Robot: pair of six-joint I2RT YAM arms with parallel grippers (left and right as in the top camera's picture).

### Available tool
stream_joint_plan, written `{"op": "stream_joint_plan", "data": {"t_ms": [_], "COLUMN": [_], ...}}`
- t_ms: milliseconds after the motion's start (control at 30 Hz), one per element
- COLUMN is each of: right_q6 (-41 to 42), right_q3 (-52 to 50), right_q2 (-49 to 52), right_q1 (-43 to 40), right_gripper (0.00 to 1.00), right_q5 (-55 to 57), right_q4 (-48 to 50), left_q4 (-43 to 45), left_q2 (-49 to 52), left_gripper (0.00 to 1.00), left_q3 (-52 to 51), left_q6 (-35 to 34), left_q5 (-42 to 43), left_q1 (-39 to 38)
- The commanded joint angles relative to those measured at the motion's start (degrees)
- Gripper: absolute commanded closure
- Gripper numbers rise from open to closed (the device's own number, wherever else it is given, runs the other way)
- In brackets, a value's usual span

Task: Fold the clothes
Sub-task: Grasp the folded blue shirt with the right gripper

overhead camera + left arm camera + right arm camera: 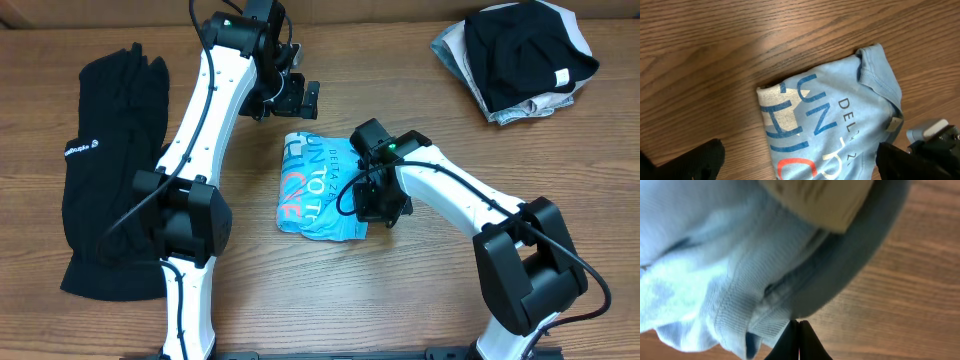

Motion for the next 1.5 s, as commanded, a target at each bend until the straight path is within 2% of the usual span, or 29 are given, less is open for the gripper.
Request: {"op": "stream_joint_plan", "data": {"t_ms": [0,100,233,267,333,400,533,733,933,1067,1167,1233,1300,1367,1400,1467], "right_q6": [1.42,3.56,3.93,4.81,6.34,7.37,9.16,10.67,13.46,17.18,20.09,22.38,22.91,22.88,22.67,22.69], "right_q3": [0.15,0.2,0.22,0.22,0.22,0.22,0.2,0.2,0.2,0.2,0.2,0.2,0.2,0.2,0.22,0.26], "right_q2": [-0.15,-0.15,-0.15,-0.15,-0.15,-0.15,-0.13,2.23,5.05,6.36,8.11,9.09,9.49,9.49,9.49,9.49], "right_q1": [-1.38,-3.63,-7.23,-8.15,-9.79,-11.28,-12.72,-11.78,-9.49,-6.56,-3.96,-2.14,-1.07,-0.79,-0.81,-1.44], "right_gripper": [0.96,0.94,0.47,0.42,0.36,0.25,0.21,0.21,0.22,0.28,0.42,0.6,0.72,0.93,0.96,0.96], "right_q5": [-6.03,-10.4,-16.7,-17.64,-18.43,-18.38,-15.39,-13.46,-16.5,-16.48,-16.76,-17.38,-17.81,-18.97,-20.37,-23.19], "right_q4": [-0.76,-0.31,3.8,4.76,6.36,8.22,11.82,12.41,15.54,18.82,22.16,25.07,27.32,29.62,31.17,33.88], "left_q4": [-0.24,-0.57,-0.63,-0.66,-0.74,-0.85,-0.83,-0.9,-1.46,-1.66,-1.64,-1.7,-1.7,-1.7,-1.7,-1.68], "left_q2": [0.31,0.31,0.31,0.31,0.31,0.31,0.31,0.31,0.31,0.31,0.31,0.31,0.31,0.31,0.31,0.31], "left_gripper": [0.0,0.0,0.0,0.0,0.0,0.0,0.0,0.0,0.0,0.0,0.0,0.0,0.0,0.0,0.0,0.0], "left_q3": [1.36,1.36,1.36,1.36,1.36,1.36,1.36,1.36,1.36,1.36,1.36,1.36,1.36,1.36,1.36,1.36], "left_q6": [1.11,1.11,1.11,1.11,1.11,1.11,1.14,1.11,1.16,1.14,1.16,1.16,1.16,1.14,1.14,1.11], "left_q5": [-2.08,-3.58,-5.49,-5.84,-5.86,-5.86,-5.88,-6.75,-7.82,-8.87,-8.87,-8.87,-8.87,-9.09,-9.46,-10.38], "left_q1": [-0.15,-0.15,-0.13,-0.13,-0.11,-0.11,-0.11,-0.11,-0.11,-0.11,-0.11,-0.11,-0.11,-0.11,-0.11,-0.11]}}
